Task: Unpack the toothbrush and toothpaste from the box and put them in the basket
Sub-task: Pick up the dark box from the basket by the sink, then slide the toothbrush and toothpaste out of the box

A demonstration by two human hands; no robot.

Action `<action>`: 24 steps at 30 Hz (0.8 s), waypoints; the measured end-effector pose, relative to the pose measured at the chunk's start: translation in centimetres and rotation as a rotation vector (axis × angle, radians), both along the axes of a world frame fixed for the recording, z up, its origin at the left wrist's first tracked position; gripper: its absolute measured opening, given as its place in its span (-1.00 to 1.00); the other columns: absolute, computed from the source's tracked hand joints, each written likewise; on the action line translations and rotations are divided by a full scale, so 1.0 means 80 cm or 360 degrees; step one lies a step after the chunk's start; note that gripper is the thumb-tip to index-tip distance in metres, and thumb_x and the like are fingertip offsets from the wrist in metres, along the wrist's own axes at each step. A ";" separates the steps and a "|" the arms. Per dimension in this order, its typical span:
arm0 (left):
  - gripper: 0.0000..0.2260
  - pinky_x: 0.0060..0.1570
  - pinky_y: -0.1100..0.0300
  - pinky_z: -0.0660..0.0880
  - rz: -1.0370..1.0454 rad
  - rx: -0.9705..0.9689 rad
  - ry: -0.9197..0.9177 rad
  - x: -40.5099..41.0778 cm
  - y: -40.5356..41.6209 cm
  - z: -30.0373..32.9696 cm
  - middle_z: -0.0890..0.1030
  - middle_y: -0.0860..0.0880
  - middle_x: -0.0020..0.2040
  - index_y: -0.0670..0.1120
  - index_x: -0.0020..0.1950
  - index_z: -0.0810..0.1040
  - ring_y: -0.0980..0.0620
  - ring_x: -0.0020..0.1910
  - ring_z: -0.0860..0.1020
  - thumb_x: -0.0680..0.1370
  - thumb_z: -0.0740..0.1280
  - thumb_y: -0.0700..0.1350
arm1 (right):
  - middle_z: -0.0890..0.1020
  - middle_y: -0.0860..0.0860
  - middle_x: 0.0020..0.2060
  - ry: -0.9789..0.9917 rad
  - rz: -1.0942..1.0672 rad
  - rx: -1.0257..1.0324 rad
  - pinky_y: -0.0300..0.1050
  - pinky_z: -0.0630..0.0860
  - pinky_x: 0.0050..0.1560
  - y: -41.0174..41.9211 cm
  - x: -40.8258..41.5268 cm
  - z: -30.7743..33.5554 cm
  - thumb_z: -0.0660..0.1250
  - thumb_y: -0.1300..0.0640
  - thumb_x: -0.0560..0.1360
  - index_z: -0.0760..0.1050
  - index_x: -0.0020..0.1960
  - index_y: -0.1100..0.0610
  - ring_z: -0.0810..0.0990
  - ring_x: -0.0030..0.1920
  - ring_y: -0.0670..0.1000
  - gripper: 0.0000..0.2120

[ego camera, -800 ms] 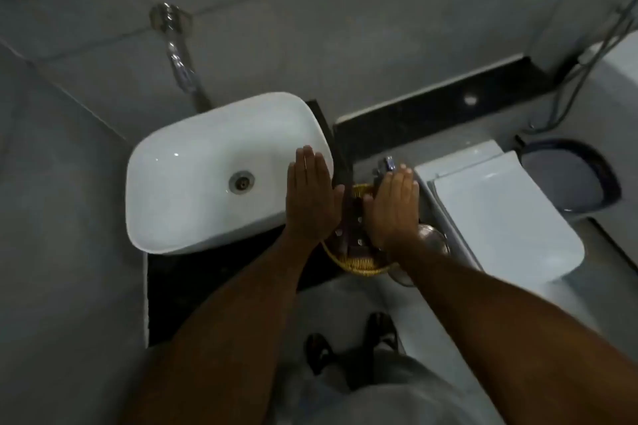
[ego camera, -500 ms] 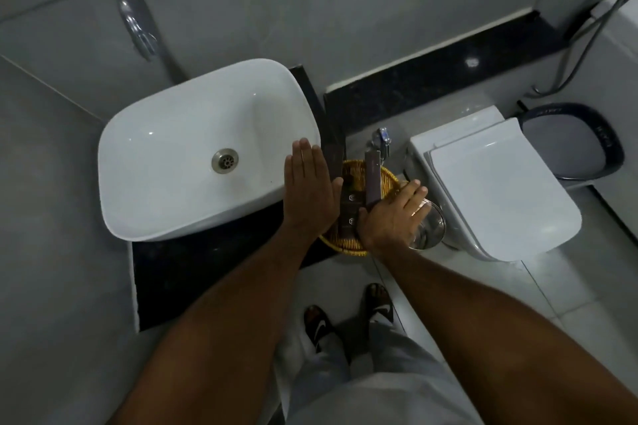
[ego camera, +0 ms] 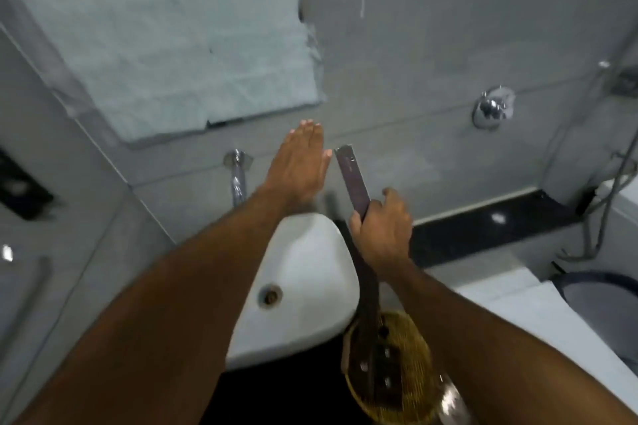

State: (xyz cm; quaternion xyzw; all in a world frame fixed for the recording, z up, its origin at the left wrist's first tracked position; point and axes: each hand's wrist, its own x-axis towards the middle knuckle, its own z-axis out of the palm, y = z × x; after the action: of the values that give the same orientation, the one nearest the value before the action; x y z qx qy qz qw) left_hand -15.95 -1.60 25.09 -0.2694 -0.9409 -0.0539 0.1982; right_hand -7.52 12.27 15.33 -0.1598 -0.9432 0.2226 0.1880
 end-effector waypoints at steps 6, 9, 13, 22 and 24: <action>-0.78 0.02 -0.05 0.51 -0.0098 -0.0130 0.0062 -0.021 -0.032 0.233 0.68 -0.19 -0.02 -0.19 0.01 0.61 -0.22 -0.03 0.58 0.53 0.17 -0.27 | 0.54 0.13 0.02 0.0352 0.0235 0.0014 0.10 0.53 -0.12 -0.038 -0.065 0.158 0.28 -0.07 0.55 0.52 0.10 0.20 0.62 -0.07 0.23 -0.66; -0.77 0.04 0.18 0.45 -0.0078 -0.0067 0.0119 -0.019 -0.051 0.298 0.70 -0.12 0.04 -0.16 0.07 0.67 -0.11 0.05 0.60 0.52 0.25 -0.27 | 0.60 0.13 -0.01 0.0415 0.0316 0.0055 0.00 0.40 -0.21 -0.049 -0.077 0.198 0.20 -0.11 0.59 0.46 0.14 0.16 0.64 -0.09 0.23 -0.66; -0.84 0.04 0.10 0.57 -0.0071 0.0061 -0.0105 -0.018 -0.073 0.339 0.73 -0.06 -0.03 -0.10 0.02 0.71 0.00 -0.02 0.65 0.51 0.36 -0.20 | 0.63 0.10 -0.02 0.0482 0.0401 0.0039 -0.08 0.36 -0.22 -0.059 -0.078 0.222 0.18 -0.14 0.61 0.43 0.16 0.13 0.64 -0.11 0.15 -0.66; -0.72 -0.19 -0.05 0.68 -0.0061 0.1023 -0.0363 -0.020 -0.111 0.311 0.67 -0.18 -0.07 -0.09 -0.03 0.66 -0.13 -0.20 0.70 0.47 0.24 -0.38 | 0.59 0.08 0.05 0.0417 0.0708 0.0050 -0.07 0.45 -0.14 -0.053 -0.084 0.253 0.23 -0.04 0.61 0.39 0.24 0.09 0.51 -0.16 0.04 -0.72; -0.78 -0.29 0.03 0.67 -0.0042 0.1461 -0.0459 -0.020 -0.117 0.284 0.69 -0.16 -0.11 -0.10 -0.12 0.67 -0.05 -0.23 0.71 0.50 0.25 -0.30 | 0.59 0.12 0.06 0.0395 0.0793 0.0117 0.01 0.50 -0.08 -0.040 -0.092 0.271 0.24 0.04 0.60 0.39 0.21 0.08 0.54 -0.10 0.11 -0.79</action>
State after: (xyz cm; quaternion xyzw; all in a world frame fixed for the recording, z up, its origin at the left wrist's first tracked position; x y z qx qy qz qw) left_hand -17.55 -10.98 47.82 -0.1558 -0.8342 -0.5030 0.1635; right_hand -14.84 9.08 37.02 0.1125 -0.9306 0.2454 0.2474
